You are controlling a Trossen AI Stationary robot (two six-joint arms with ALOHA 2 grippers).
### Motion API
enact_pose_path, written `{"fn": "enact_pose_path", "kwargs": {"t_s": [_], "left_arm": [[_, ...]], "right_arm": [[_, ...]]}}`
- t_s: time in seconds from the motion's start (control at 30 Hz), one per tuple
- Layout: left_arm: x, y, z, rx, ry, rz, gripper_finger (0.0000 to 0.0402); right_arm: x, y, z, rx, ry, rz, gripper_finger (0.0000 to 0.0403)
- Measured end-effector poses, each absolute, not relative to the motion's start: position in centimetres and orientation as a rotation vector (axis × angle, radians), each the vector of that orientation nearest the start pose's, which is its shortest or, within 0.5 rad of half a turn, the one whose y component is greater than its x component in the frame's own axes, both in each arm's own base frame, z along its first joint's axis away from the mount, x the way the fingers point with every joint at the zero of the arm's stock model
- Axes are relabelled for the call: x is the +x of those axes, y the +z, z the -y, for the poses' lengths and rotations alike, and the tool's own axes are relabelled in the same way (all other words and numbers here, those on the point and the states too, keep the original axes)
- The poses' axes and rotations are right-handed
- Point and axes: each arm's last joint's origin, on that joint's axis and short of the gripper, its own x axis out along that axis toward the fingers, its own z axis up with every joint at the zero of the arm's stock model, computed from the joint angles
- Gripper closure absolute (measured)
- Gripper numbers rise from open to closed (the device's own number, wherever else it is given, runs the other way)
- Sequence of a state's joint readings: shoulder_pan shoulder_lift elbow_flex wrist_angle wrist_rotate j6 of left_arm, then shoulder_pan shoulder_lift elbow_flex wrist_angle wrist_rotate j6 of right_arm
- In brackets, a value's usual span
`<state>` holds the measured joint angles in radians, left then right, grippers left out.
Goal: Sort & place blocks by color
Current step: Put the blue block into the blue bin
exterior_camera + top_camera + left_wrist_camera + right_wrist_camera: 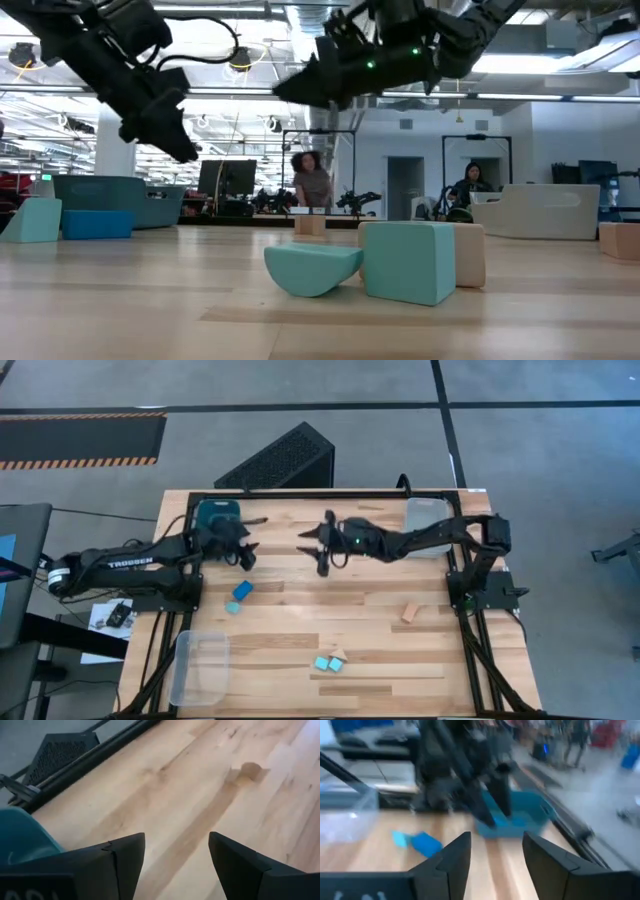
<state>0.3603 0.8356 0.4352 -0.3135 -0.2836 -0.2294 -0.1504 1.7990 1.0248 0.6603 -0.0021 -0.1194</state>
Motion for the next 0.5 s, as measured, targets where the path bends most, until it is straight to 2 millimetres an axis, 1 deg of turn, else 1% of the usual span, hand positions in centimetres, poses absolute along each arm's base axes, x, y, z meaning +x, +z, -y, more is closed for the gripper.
{"fn": "enact_pose_path", "kwargs": {"t_s": [0.07, 0.13, 0.17, 0.27, 0.33, 0.43, 0.5], "left_arm": [[15.2, 19.5, -5.9, -0.242, 0.692, -0.667, 0.0191], [15.2, 19.3, -5.2, -0.255, 0.686, -0.682, 0.0191], [15.1, 19.3, -4.8, -0.257, 0.683, -0.689, 0.0191], [14.7, 19.2, -4.0, -0.252, 0.718, -0.709, 0.0191], [14.0, 19.2, -3.6, -0.214, 0.79, -0.715, 0.0191], [13.0, 19.5, -3.4, -0.183, 0.946, -0.671, 0.0191], [12.6, 19.9, -3.2, -0.195, 0.973, -0.618, 0.0191]], "right_arm": [[39.4, 21.8, 4.8, -0.124, -0.114, -0.077, 0.0183], [40.8, 21.5, 4.1, -0.127, -0.096, -0.022, 0.0168], [41.6, 21.0, 3.9, -0.122, -0.089, -0.034, 0.0161], [44.8, 19.7, 3.6, -0.112, -0.054, -0.12, 0.0146], [46.8, 19.3, 3.4, -0.119, -0.034, -0.197, 0.0142], [49.4, 19.4, 2.8, -0.127, 0.025, -0.272, 0.0141], [51.0, 19.3, 2.1, -0.13, 0.115, -0.308, 0.0141]]}}
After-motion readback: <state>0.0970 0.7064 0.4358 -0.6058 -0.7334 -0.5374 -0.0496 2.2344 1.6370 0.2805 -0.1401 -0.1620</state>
